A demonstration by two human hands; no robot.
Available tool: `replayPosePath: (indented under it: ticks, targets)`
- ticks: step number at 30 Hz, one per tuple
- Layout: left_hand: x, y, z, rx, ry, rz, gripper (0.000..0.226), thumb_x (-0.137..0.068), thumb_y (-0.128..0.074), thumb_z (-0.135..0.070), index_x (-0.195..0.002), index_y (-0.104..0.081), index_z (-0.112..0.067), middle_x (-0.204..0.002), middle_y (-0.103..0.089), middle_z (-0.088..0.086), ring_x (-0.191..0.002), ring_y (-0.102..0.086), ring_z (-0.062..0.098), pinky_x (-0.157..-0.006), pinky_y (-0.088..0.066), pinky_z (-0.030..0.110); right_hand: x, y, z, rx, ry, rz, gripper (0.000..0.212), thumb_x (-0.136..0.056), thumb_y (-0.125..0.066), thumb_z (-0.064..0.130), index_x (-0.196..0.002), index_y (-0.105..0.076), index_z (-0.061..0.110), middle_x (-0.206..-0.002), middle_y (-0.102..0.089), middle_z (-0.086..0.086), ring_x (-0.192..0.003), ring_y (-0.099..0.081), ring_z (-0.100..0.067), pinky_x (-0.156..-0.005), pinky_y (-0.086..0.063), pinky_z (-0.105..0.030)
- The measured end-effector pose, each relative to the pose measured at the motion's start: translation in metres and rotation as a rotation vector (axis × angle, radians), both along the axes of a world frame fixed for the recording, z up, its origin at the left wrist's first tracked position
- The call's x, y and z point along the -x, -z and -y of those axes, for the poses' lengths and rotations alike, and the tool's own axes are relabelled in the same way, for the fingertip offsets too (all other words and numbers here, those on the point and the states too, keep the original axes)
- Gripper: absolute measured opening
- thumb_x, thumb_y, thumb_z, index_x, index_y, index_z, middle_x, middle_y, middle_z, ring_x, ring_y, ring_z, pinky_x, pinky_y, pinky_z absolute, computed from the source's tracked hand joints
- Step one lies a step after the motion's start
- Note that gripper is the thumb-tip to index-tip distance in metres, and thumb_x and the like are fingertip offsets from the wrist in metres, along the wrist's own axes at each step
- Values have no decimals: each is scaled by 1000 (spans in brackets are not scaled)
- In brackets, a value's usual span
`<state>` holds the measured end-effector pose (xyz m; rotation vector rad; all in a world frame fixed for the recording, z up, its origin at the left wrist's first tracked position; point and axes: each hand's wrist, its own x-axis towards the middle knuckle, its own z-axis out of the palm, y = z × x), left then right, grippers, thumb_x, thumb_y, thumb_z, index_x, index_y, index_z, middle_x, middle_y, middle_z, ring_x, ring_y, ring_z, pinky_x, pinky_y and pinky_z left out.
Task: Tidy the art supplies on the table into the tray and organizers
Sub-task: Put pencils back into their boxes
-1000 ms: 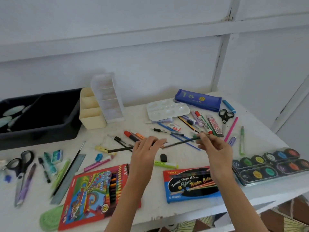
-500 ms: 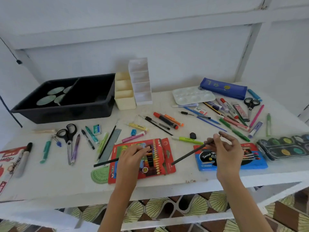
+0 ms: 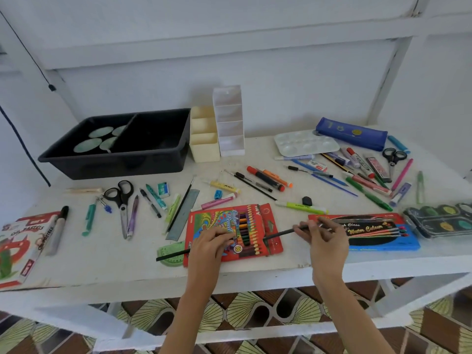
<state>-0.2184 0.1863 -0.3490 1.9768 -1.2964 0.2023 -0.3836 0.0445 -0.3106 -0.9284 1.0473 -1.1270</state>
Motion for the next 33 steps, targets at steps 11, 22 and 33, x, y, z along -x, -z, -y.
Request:
replayPosePath:
  ticks: [11, 22, 33]
  targets:
    - [0, 3, -1, -30, -44, 117, 37, -66, -79, 6, -95, -75, -17, -86, -71, -6, -78, -62, 11, -68, -43, 20, -27, 30, -34, 467, -120, -678, 18, -87, -65, 22, -89, -72, 6, -94, -55, 1, -68, -54, -8, -56, -40, -11]
    - [5, 11, 0, -15, -70, 126, 31, -70, -77, 2, -97, -73, -14, -87, -68, -3, -80, -61, 16, -67, -40, 28, -28, 37, -47, 585, -385, -774, 28, -96, -51, 25, -115, -67, 11, -128, -48, 1, -103, -30, -7, -84, -40, -24]
    - [42, -16, 23, 78, 127, 66, 31, -88, -47, -22, -110, -67, -12, -93, -69, -1, -88, -59, 10, -80, -41, 21, -20, 17, -45, 364, -442, -444, 8, -91, -59, 27, -89, -65, 33, -90, -65, 7, -87, -60, -12, -71, -45, -15]
